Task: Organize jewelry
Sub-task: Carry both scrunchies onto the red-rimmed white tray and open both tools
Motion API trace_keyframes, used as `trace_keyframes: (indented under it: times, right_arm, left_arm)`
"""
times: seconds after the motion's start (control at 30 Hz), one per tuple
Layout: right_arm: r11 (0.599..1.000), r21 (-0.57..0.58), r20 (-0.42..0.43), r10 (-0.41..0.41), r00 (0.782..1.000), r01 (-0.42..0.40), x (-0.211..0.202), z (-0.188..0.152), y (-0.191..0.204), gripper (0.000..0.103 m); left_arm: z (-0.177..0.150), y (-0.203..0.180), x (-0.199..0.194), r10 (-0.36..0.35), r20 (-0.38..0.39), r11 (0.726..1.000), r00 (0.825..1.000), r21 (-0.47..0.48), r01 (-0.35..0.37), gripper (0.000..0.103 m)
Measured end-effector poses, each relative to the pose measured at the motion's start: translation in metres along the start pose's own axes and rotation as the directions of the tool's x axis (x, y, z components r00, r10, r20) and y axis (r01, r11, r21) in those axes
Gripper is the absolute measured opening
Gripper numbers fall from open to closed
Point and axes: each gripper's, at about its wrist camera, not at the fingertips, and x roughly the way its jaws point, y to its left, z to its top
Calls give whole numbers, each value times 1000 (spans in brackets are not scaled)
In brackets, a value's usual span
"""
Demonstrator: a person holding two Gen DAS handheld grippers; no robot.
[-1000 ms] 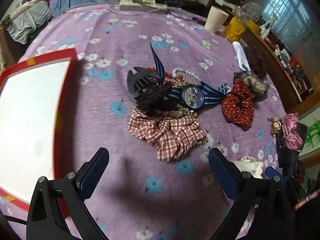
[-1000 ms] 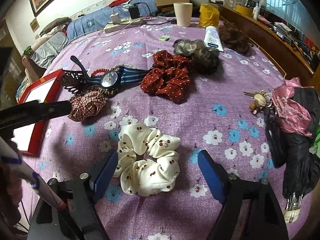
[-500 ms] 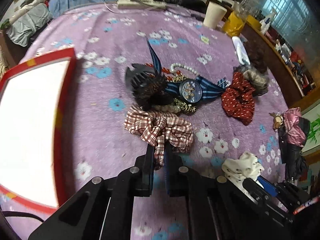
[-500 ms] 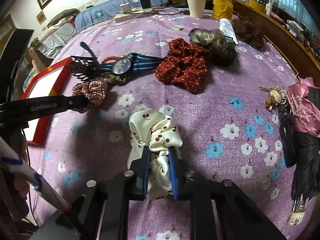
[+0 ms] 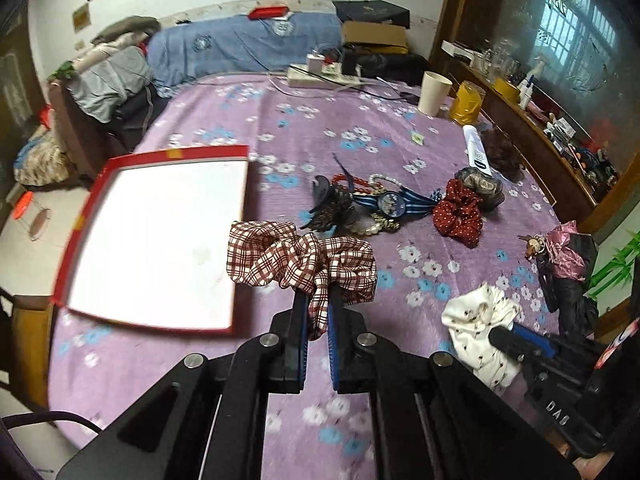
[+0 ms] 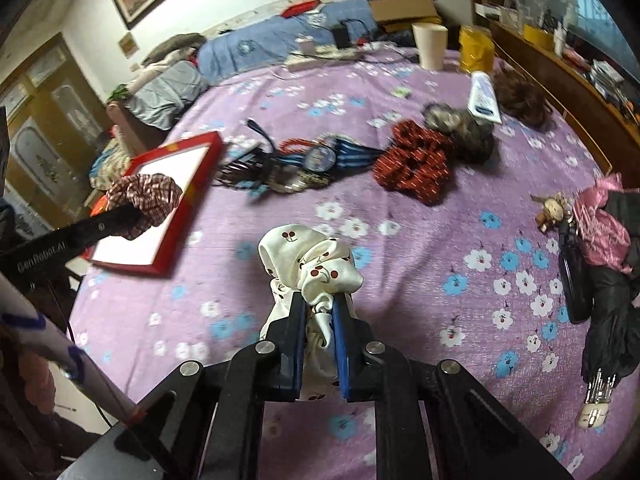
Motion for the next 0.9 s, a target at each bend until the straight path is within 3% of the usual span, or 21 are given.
trace_keyframes:
  times: [0.33, 0.9]
  right_arm:
    - [992, -91, 74, 90, 993, -83, -40, 2, 40, 14]
    - [979, -114, 115, 180, 977, -167, -63, 1, 77, 14]
  left_arm:
    - [-23, 9, -61, 116, 85, 993, 990, -3, -116, 8]
    - [-38, 45, -108, 255, 148, 967, 956, -25, -254, 8]
